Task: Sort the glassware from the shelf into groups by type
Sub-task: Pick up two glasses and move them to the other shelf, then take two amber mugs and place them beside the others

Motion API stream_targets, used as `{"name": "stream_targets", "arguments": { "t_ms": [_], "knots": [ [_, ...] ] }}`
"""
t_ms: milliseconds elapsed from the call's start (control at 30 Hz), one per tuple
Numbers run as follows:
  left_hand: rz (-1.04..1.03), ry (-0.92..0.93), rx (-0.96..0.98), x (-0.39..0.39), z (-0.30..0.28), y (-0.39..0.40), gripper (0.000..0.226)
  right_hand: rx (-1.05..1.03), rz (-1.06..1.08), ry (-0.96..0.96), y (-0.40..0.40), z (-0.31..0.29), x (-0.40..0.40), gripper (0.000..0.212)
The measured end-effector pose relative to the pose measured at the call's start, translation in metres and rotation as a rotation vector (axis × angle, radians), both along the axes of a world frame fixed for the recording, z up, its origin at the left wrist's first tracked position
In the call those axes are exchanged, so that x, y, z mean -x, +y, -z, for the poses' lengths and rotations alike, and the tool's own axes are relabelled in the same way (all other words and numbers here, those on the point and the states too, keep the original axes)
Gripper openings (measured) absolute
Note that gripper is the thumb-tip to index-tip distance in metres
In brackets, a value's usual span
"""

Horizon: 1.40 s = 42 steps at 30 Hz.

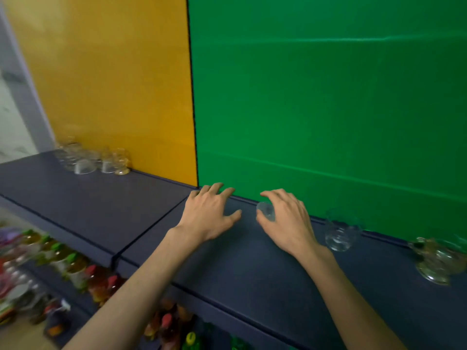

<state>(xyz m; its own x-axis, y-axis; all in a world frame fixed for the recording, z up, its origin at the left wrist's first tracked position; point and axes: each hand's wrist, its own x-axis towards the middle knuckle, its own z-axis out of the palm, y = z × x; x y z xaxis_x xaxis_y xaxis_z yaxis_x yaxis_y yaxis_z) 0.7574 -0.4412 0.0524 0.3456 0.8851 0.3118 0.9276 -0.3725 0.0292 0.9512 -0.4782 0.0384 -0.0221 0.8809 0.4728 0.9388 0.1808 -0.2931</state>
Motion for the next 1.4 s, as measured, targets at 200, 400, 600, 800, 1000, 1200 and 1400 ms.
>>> {"name": "stream_targets", "arguments": {
  "t_ms": [200, 400, 600, 800, 1000, 1200, 1400],
  "knots": [
    [-0.141, 0.004, 0.008, 0.100, 0.002, -0.007, 0.071, 0.039, -0.171, -0.019, 0.021, 0.001, 0.096, 0.047],
    [-0.270, 0.017, 0.051, 0.222, 0.009, -0.011, 0.073, 0.067, -0.275, -0.030, 0.043, 0.004, 0.216, 0.047],
    [-0.312, 0.015, 0.049, 0.350, 0.006, -0.005, 0.073, 0.088, -0.296, -0.031, 0.064, 0.006, 0.344, 0.048],
    [-0.326, 0.018, 0.043, 0.460, 0.013, 0.010, 0.074, 0.127, -0.271, -0.013, 0.090, 0.009, 0.452, 0.047],
    [-0.315, -0.028, 0.012, 0.535, 0.014, 0.040, 0.071, 0.138, -0.239, -0.032, 0.122, 0.006, 0.520, 0.046],
    [-0.295, -0.091, -0.006, 0.578, 0.027, 0.083, 0.069, 0.136, -0.203, 0.003, 0.169, 0.014, 0.570, 0.047],
    [-0.260, -0.068, 0.031, 0.625, 0.031, 0.156, 0.070, 0.143, -0.168, 0.037, 0.239, 0.028, 0.617, 0.049]
  ]
}}
